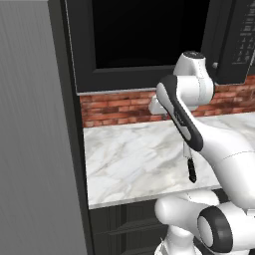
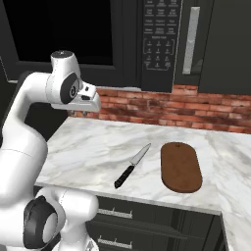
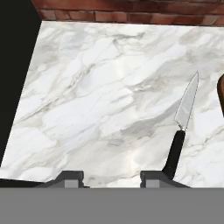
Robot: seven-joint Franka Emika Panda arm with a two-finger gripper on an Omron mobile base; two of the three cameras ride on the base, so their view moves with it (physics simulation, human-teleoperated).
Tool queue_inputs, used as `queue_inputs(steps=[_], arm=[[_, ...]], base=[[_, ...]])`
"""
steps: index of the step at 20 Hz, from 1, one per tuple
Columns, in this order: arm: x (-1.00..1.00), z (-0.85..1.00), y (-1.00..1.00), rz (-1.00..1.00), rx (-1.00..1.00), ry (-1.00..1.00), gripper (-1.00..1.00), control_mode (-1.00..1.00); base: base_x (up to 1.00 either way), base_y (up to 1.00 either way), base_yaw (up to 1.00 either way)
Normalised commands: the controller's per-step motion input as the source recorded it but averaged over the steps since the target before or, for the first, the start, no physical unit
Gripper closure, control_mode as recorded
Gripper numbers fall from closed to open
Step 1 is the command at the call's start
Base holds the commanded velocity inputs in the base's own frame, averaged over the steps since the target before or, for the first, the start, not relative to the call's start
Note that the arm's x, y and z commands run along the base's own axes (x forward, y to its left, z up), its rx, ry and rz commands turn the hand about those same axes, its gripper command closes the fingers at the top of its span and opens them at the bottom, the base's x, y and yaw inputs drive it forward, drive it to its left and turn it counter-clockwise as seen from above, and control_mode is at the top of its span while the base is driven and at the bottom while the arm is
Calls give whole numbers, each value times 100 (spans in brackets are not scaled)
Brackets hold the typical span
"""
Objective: Move the cutting board and knife to the sink. Then move spray from the cabinet to the counter.
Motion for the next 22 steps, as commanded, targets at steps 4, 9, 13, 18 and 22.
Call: queue_inputs(steps=[4, 9, 13, 18, 22], arm=[[-23, 0, 0, 0, 0, 0, -100, -100], [-61, 0, -1, -2, 0, -1, -100, -100], [-62, 0, 0, -1, 0, 0, -100, -100], [-49, -2, -16, -3, 0, 0, -100, -100], [-22, -7, -34, 0, 0, -4, -100, -100]], base=[[0, 0, 0], [0, 0, 0], [0, 0, 0], [0, 0, 0], [0, 0, 0]])
